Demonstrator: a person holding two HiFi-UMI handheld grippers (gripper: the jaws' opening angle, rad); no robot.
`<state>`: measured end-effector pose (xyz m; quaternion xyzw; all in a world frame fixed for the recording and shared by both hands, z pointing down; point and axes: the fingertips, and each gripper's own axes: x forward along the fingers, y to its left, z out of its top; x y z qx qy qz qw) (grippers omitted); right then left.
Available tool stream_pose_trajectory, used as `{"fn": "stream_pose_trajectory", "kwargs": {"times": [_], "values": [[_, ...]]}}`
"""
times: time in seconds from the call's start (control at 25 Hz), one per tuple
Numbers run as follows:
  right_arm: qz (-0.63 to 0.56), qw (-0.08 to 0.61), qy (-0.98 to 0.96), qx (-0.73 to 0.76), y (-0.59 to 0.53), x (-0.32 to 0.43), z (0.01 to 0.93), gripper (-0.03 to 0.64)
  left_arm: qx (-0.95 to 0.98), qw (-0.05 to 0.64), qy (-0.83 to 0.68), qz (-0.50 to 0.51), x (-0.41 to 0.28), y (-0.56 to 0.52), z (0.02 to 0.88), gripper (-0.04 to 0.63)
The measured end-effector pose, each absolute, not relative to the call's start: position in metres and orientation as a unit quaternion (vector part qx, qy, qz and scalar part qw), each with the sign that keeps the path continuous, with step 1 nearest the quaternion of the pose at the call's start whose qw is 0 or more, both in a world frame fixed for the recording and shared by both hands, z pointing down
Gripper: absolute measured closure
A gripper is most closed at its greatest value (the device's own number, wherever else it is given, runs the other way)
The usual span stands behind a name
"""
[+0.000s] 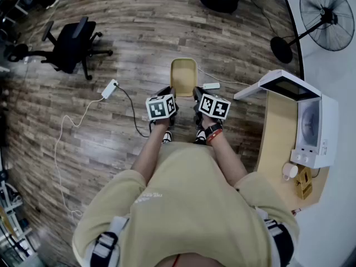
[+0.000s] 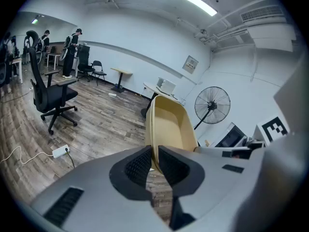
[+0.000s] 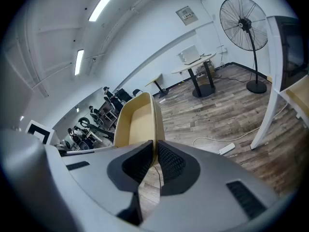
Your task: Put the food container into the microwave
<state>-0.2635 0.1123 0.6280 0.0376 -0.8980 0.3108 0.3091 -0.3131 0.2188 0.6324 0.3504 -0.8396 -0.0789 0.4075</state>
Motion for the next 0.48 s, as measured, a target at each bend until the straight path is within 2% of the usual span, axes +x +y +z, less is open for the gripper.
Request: {"fn": "stream_pose_trajectory", "kwargs": {"times": [0.48], "values": [[0.323, 0.298, -0.894, 0.086, 0.174, -0.261, 0.635, 0.565, 0.386, 0.411, -0.823, -0.066, -0.32, 0.275, 0.635, 0.534]]}}
